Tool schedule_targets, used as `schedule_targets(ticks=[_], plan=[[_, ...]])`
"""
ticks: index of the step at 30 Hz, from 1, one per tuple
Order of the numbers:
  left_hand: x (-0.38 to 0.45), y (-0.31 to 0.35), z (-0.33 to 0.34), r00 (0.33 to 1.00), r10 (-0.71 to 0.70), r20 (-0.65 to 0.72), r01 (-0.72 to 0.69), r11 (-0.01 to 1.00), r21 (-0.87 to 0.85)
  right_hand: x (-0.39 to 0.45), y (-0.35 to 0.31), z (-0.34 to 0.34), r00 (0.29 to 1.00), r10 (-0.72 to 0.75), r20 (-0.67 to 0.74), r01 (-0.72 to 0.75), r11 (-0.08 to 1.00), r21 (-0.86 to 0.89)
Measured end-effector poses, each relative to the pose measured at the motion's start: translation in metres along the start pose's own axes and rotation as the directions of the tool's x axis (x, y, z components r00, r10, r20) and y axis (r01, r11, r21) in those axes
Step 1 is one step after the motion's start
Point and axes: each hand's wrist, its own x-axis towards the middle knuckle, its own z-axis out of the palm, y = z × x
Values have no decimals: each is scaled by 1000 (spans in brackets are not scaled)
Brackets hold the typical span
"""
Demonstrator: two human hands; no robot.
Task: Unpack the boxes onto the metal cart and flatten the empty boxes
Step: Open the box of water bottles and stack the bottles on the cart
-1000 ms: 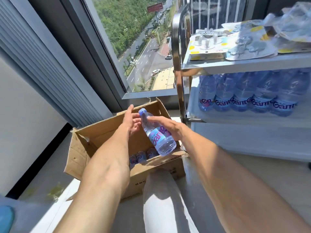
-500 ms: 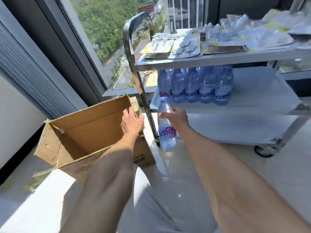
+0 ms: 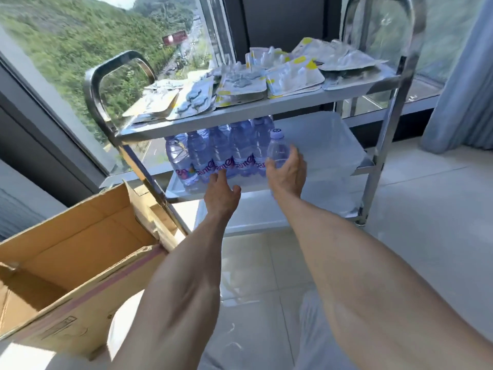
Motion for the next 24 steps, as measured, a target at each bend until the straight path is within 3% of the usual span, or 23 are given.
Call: schedule_targets(ticks=[2,6,13,24], plan=[[5,20,11,999,-21,28,22,1000,-10,21,9,-4,997,-9,-82,4,998,-57],[14,45,28,996,1,94,-5,999,39,55,23,2,989,38,-144,-40,999,-11],[38,66,56,991,-45,129,33,996,88,121,38,28,999,-20,-41,23,998,61],[55,33,90,960,-242,-140,251,966,52,195,53,76,991,-131,4,128,972,197]])
